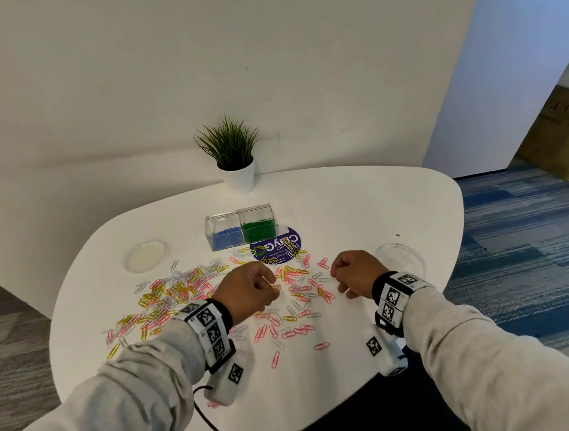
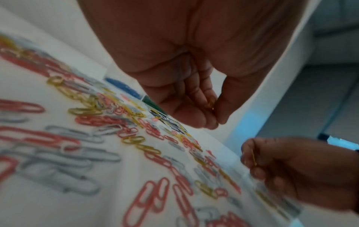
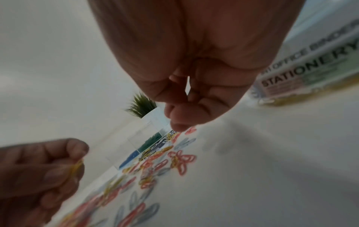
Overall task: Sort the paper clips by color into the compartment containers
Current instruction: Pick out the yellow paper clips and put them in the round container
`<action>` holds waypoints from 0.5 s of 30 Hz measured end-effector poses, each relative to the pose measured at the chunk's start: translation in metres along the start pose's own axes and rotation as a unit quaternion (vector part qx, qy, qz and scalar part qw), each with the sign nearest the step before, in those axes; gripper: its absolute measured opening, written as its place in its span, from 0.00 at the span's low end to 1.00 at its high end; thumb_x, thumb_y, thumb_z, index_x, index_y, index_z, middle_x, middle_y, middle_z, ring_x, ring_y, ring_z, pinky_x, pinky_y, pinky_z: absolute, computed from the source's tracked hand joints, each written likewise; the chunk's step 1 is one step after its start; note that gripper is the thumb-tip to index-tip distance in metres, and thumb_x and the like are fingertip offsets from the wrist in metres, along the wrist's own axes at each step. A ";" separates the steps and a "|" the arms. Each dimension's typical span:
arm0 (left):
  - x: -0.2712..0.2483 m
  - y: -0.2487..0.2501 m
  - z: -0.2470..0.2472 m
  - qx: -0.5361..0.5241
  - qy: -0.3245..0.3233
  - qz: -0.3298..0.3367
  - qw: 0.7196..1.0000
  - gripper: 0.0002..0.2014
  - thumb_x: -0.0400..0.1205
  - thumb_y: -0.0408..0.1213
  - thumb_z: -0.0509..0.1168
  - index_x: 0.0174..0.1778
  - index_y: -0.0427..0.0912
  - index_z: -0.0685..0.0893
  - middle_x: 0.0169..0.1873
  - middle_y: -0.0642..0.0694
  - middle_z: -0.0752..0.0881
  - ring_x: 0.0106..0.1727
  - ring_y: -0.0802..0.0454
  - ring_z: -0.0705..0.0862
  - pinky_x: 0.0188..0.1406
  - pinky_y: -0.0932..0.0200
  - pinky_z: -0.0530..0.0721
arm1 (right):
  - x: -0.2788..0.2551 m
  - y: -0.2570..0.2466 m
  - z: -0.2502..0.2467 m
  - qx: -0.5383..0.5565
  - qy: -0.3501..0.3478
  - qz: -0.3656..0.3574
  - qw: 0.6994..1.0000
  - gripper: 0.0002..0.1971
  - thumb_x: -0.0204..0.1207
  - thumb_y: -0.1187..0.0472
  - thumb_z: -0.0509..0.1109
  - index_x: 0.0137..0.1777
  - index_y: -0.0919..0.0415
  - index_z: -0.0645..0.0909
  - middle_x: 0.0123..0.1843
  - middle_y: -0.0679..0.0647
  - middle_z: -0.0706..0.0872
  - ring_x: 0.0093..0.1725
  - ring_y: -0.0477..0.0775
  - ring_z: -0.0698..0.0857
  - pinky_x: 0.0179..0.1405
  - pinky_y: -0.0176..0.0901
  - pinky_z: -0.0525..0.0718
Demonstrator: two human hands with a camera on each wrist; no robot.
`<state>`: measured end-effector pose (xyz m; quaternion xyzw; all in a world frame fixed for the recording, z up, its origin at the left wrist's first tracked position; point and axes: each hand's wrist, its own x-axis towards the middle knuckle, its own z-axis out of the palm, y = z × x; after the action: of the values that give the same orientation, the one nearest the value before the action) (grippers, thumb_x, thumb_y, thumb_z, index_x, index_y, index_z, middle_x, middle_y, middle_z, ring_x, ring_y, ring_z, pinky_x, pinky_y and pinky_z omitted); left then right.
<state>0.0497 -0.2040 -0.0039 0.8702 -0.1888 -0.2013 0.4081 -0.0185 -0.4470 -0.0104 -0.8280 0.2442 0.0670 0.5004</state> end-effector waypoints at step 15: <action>0.007 0.016 0.022 -0.015 -0.136 -0.087 0.987 0.04 0.82 0.31 0.67 0.51 0.41 0.85 0.35 0.48 0.84 0.32 0.56 0.80 0.29 0.62 0.78 | 0.009 0.012 0.032 -0.295 0.007 -0.090 0.951 0.11 0.78 0.48 0.71 0.50 0.54 0.77 0.47 0.49 0.82 0.47 0.52 0.79 0.46 0.43 0.76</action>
<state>0.0420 -0.2311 -0.0060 0.8417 -0.1633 -0.3548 0.3728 -0.0121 -0.4272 -0.0393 -0.9576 0.1416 0.0849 0.2361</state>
